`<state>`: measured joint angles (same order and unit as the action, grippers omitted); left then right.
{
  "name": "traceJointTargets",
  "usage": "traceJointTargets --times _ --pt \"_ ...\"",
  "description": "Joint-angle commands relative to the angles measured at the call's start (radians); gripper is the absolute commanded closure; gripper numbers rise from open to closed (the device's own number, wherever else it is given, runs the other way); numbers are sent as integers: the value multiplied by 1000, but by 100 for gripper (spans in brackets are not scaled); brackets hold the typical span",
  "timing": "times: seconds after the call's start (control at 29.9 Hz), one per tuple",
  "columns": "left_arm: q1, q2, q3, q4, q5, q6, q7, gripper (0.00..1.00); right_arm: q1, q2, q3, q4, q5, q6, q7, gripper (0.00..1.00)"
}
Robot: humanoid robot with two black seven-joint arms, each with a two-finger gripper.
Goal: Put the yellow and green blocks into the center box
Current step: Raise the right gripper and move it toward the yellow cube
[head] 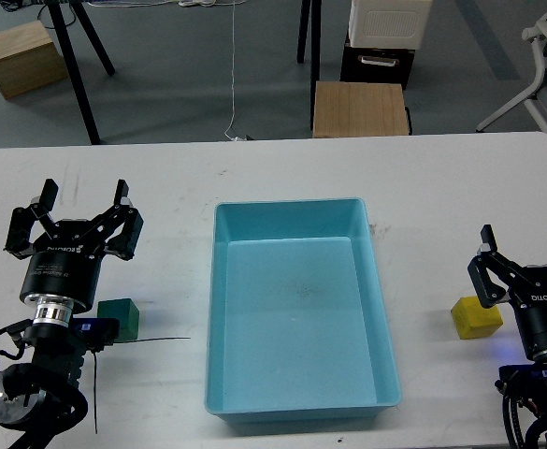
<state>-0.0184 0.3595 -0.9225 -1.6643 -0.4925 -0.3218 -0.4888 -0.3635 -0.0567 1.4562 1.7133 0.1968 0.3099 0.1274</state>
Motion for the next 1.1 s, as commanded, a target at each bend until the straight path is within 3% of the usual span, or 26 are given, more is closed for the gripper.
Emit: traceJointTargets --times 0.0,0.3,0.44,0.54,0.7,0.8,0.9,0.97,1.07 --pt "0 1 -1 1 0 0 0 0 0 0 1 0 0 0 2 1" --pt "0 1 1 5 0 1 0 0 12 -46 35 -4 -69 3 2 1" --pt "0 1 1 5 0 3 0 0 66 -120 113 -4 -279 -15 3 1" --pt "-2 1 1 5 0 3 0 0 138 -185 133 -4 -477 -89 0 1" --pt "-2 1 1 6 0 4 0 0 242 -479 63 -4 -782 -137 -15 1" --pt "-5 -1 1 18 0 4 0 0 307 -726 -72 -3 -813 -137 -15 1" --pt "-8 -7 1 31 0 4 0 0 386 -900 -215 8 -807 -152 -21 1" --pt "-9 -20 1 35 0 4 0 0 440 -998 -322 11 -781 -152 -60 1" --pt "-11 -25 1 37 0 6 0 0 523 -1142 -456 17 -749 -152 -156 1"
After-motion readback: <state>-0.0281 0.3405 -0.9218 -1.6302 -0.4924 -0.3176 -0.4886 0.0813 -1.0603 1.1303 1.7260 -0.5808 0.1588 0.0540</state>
